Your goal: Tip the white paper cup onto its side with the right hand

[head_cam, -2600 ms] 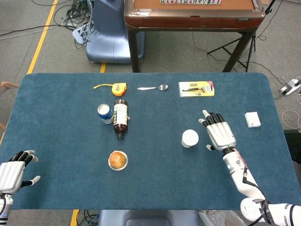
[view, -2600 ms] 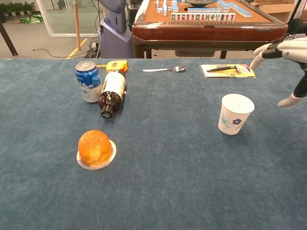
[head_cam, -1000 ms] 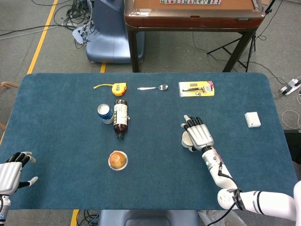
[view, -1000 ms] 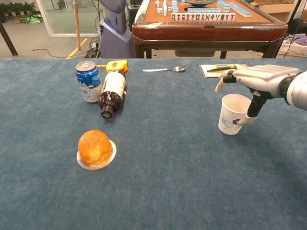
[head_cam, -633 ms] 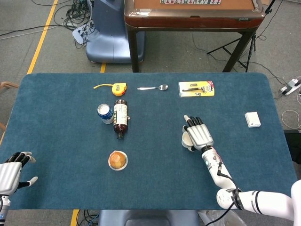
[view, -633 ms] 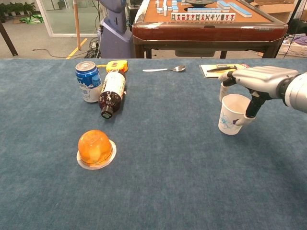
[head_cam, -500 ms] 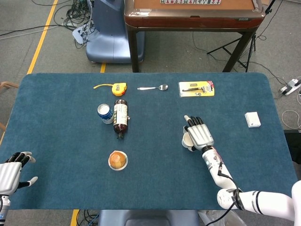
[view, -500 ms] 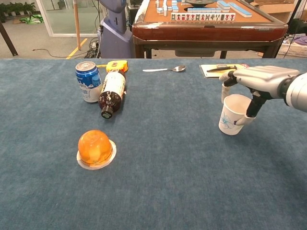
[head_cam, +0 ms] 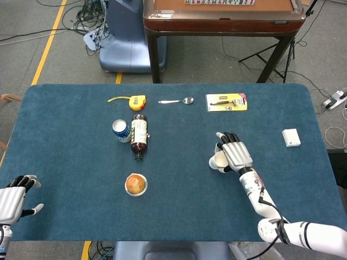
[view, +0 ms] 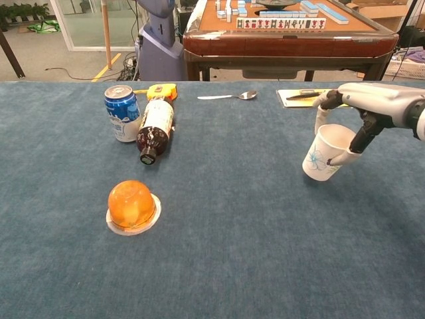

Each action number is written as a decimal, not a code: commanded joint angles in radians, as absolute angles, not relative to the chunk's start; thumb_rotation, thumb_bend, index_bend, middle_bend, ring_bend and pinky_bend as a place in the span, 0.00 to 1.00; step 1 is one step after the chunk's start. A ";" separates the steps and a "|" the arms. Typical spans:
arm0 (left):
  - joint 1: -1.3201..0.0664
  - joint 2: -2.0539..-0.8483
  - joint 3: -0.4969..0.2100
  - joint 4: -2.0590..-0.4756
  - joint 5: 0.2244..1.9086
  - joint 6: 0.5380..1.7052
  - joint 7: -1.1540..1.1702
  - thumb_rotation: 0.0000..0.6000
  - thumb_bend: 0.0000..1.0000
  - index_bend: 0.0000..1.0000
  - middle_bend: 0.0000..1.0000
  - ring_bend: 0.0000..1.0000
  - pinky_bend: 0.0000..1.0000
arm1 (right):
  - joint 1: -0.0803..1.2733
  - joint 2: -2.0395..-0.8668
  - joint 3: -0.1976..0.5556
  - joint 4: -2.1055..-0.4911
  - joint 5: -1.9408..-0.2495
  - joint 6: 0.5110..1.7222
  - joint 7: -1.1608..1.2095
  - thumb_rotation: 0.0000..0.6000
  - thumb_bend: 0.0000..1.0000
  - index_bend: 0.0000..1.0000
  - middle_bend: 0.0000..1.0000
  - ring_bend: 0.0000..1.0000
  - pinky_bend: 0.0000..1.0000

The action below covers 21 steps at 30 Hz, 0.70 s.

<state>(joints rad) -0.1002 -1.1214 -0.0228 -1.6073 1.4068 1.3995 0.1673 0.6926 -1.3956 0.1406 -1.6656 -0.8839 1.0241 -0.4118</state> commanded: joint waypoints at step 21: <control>-0.106 -1.126 -0.019 -1.604 1.400 1.381 0.176 1.00 0.09 0.42 0.29 0.22 0.41 | 0.557 -1.374 0.131 -1.392 -1.236 0.801 0.372 1.00 0.10 0.45 0.10 0.00 0.08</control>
<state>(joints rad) -0.1057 -1.1257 -0.0188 -1.6041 1.3999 1.3811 0.1761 0.5598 -1.3840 0.1384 -1.3937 -1.2422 0.8095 0.3858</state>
